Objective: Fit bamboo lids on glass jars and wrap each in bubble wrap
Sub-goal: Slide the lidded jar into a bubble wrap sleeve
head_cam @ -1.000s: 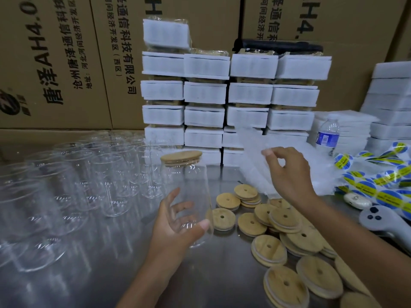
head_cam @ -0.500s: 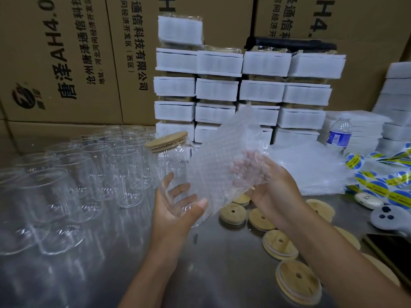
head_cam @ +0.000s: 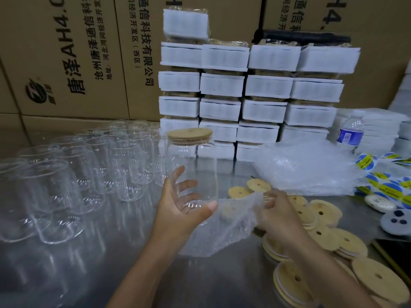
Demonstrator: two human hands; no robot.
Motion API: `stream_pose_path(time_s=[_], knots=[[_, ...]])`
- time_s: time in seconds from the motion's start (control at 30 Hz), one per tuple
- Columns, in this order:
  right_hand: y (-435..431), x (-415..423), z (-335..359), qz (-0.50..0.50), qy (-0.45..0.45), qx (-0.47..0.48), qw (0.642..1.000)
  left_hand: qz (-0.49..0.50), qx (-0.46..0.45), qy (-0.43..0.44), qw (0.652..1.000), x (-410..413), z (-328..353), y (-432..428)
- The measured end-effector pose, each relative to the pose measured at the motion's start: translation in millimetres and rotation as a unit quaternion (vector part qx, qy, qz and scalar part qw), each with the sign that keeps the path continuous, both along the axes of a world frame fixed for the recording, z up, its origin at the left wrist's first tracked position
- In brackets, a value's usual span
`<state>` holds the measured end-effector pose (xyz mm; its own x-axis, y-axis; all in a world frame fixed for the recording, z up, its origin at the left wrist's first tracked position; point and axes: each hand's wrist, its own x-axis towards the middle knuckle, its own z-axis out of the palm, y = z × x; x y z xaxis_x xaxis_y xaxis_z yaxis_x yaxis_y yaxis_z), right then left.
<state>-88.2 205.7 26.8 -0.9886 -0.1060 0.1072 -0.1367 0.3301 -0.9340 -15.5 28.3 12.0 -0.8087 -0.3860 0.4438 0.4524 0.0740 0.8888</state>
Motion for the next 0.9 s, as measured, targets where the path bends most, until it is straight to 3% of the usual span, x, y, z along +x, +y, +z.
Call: stream_pose_path(time_s=[0.03,0.1,0.2,0.3,0.4,0.6,0.7,0.77,0.9], knots=[[1.3,-1.6,-0.7,-0.039,0.047,0.032,0.998,-0.001,-0.014,-0.008,1.000,-0.6,-0.9,1.7],[1.4,0.7,5.0,-0.069,0.146,0.000,0.987,0.001,-0.031,-0.021,0.999,-2.1,-2.2,5.2],[0.4,6.4,16.8,0.004,0.246,-0.110,0.963,0.000,-0.044,-0.034,0.998,-6.8,-2.5,13.0],[2.6,10.7,19.8,0.146,0.189,-0.129,0.962,-0.024,-0.063,-0.038,0.997,-14.1,0.9,27.4],[2.6,7.7,16.1,0.217,0.122,-0.114,0.962,-0.027,-0.115,-0.047,0.992,-22.7,1.0,48.0],[14.2,-5.1,11.0,0.154,0.103,-0.186,0.965,-0.045,-0.218,-0.146,0.964,-32.6,-7.3,65.2],[19.3,-15.2,12.0,0.074,0.108,-0.241,0.962,0.055,-0.293,-0.197,0.934,-35.1,-18.2,65.5],[23.1,-22.1,12.8,0.028,0.111,-0.290,0.950,0.111,-0.291,-0.201,0.929,-36.6,-21.2,71.7],[24.7,-29.7,5.7,0.016,0.055,-0.348,0.936,0.076,-0.379,-0.268,0.883,-38.9,-20.5,83.6]])
